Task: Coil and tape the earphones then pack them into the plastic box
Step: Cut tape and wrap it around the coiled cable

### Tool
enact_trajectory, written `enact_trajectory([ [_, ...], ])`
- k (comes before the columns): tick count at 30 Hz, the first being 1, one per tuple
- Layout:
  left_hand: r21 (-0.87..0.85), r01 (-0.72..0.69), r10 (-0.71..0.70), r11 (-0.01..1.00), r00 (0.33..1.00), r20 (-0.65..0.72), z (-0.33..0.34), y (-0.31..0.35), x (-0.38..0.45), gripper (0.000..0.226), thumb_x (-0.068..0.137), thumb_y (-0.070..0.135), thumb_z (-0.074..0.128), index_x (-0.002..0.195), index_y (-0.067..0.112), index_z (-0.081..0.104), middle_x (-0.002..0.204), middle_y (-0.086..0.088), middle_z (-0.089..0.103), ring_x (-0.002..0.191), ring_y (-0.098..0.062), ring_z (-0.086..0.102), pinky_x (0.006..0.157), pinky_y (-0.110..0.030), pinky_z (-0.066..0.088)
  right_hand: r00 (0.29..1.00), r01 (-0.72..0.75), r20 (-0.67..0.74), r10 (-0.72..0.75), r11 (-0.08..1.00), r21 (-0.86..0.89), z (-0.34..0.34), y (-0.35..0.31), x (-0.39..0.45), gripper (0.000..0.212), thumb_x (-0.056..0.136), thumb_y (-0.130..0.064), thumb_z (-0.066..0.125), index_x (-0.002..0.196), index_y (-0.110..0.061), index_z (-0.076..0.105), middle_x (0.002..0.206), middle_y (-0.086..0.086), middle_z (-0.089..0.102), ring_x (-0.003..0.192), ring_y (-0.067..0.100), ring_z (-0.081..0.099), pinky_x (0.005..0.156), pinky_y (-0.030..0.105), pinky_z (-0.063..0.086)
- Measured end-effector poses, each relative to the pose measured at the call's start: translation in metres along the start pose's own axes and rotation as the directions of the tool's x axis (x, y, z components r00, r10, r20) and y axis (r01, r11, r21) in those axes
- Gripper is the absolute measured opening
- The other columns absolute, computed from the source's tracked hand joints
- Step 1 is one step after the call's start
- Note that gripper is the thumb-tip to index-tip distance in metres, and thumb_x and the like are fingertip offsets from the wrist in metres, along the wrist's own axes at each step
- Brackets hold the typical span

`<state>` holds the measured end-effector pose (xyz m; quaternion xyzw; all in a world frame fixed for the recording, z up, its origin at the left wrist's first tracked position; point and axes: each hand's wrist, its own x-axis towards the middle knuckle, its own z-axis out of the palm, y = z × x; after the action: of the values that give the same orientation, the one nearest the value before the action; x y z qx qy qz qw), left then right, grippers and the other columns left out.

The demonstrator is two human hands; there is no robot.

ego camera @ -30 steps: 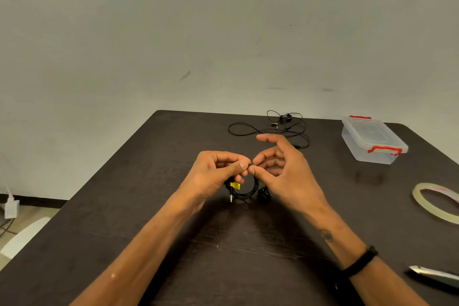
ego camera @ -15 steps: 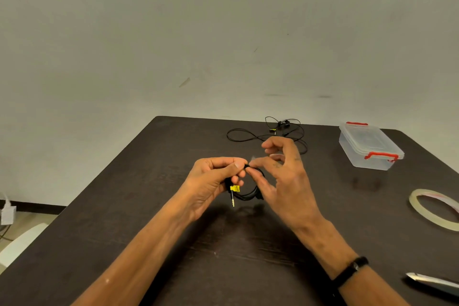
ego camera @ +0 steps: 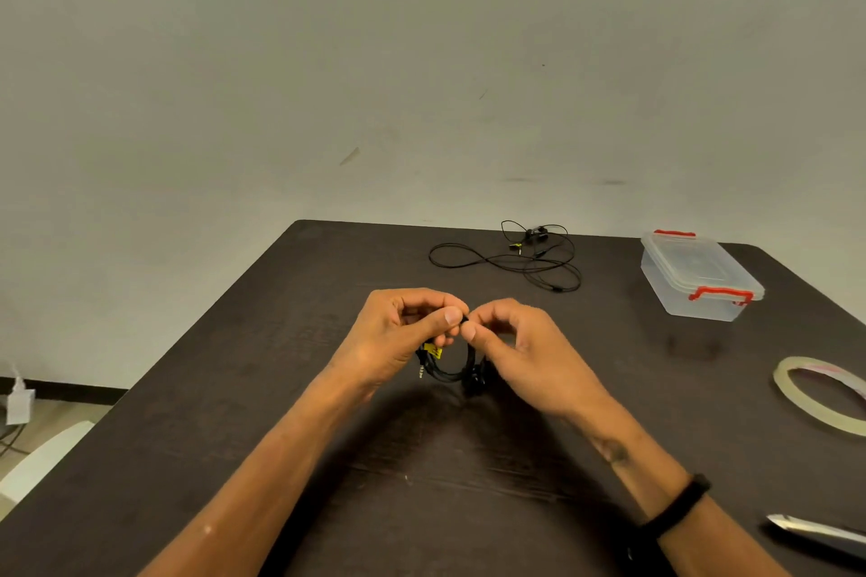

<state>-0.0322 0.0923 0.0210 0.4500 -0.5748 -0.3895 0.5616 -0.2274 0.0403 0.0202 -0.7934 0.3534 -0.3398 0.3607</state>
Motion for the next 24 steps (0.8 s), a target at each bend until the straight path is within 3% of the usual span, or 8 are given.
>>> enact_trajectory([
  [3, 0.047, -0.024, 0.022, 0.999, 0.999, 0.028, -0.003, 0.003, 0.001, 0.015, 0.095, 0.011, 0.071, 0.107, 0.005, 0.079, 0.082, -0.007, 0.073, 0.074, -0.017, 0.064, 0.073, -0.025, 0.058, 0.972, -0.2, 0.175, 0.157, 0.944, 0.263, 0.0, -0.007, -0.002, 0.022, 0.106, -0.028, 0.061, 0.107, -0.011, 0.074, 0.096, 0.001, 0.071, 0.09, 0.011, 0.063, 0.088, 0.036, 0.052],
  [5, 0.058, -0.035, 0.033, 0.998, 0.999, 0.028, -0.002, 0.004, 0.002, 0.015, 0.095, 0.011, 0.072, 0.106, 0.005, 0.079, 0.083, -0.008, 0.074, 0.072, -0.015, 0.063, 0.071, -0.023, 0.056, 0.939, -0.315, 0.274, 0.208, 0.839, 0.444, -0.002, -0.011, -0.004, 0.026, 0.108, -0.022, 0.056, 0.11, -0.001, 0.07, 0.104, 0.011, 0.068, 0.1, 0.018, 0.062, 0.095, 0.04, 0.054],
  [7, 0.053, -0.044, 0.043, 0.998, 0.999, 0.017, -0.001, 0.004, 0.003, 0.014, 0.095, 0.01, 0.071, 0.106, 0.004, 0.079, 0.082, -0.008, 0.073, 0.069, -0.012, 0.062, 0.07, -0.022, 0.055, 0.913, -0.387, 0.347, 0.213, 0.717, 0.579, -0.003, -0.016, -0.005, 0.021, 0.107, -0.018, 0.054, 0.107, -0.002, 0.068, 0.102, 0.012, 0.067, 0.1, 0.024, 0.062, 0.089, 0.039, 0.055],
  [11, 0.066, -0.06, 0.061, 0.996, 0.998, -0.014, 0.003, 0.004, 0.001, 0.013, 0.095, 0.008, 0.072, 0.105, 0.002, 0.079, 0.08, -0.003, 0.074, 0.068, -0.01, 0.062, 0.07, -0.02, 0.055, 0.871, -0.482, 0.45, 0.199, 0.526, 0.701, -0.002, -0.013, -0.004, 0.028, 0.099, -0.025, 0.056, 0.113, -0.003, 0.065, 0.097, 0.012, 0.067, 0.091, 0.024, 0.066, 0.098, 0.057, 0.054],
  [14, 0.093, -0.069, 0.074, 0.993, 0.996, -0.055, 0.004, 0.003, 0.0, 0.011, 0.096, 0.01, 0.073, 0.103, 0.005, 0.08, 0.083, -0.01, 0.077, 0.073, -0.014, 0.066, 0.071, -0.021, 0.055, 0.868, -0.483, 0.471, 0.156, 0.481, 0.732, -0.001, -0.009, -0.003, 0.04, 0.089, -0.029, 0.059, 0.118, -0.001, 0.063, 0.1, 0.016, 0.063, 0.093, 0.026, 0.063, 0.102, 0.06, 0.048],
  [17, 0.09, -0.069, 0.077, 0.994, 0.992, -0.095, 0.005, 0.002, 0.0, 0.012, 0.096, 0.009, 0.073, 0.103, 0.003, 0.079, 0.083, -0.019, 0.076, 0.071, -0.018, 0.066, 0.07, -0.024, 0.056, 0.92, -0.38, 0.334, 0.204, 0.664, 0.643, 0.004, -0.012, -0.003, 0.031, 0.078, -0.023, 0.067, 0.103, -0.005, 0.067, 0.096, 0.013, 0.065, 0.093, 0.025, 0.062, 0.092, 0.049, 0.054],
  [20, 0.115, -0.054, 0.069, 0.992, 0.989, -0.129, 0.006, 0.001, 0.0, 0.01, 0.096, 0.01, 0.073, 0.102, 0.006, 0.08, 0.083, -0.016, 0.077, 0.069, -0.018, 0.067, 0.069, -0.025, 0.057, 0.976, -0.215, 0.102, 0.19, 0.901, 0.377, 0.009, -0.011, -0.004, 0.011, 0.079, -0.018, 0.077, 0.084, -0.014, 0.068, 0.077, 0.001, 0.067, 0.077, 0.015, 0.061, 0.076, 0.035, 0.051],
  [24, 0.126, -0.035, 0.055, 0.991, 0.986, -0.155, 0.009, -0.002, 0.0, 0.009, 0.096, 0.011, 0.074, 0.1, 0.008, 0.081, 0.08, -0.011, 0.078, 0.069, -0.018, 0.069, 0.069, -0.025, 0.058, 0.991, -0.106, -0.076, 0.11, 0.993, 0.056, 0.011, -0.006, -0.005, 0.014, 0.087, -0.012, 0.072, 0.08, -0.023, 0.065, 0.068, -0.003, 0.065, 0.062, 0.008, 0.057, 0.064, 0.032, 0.048],
])
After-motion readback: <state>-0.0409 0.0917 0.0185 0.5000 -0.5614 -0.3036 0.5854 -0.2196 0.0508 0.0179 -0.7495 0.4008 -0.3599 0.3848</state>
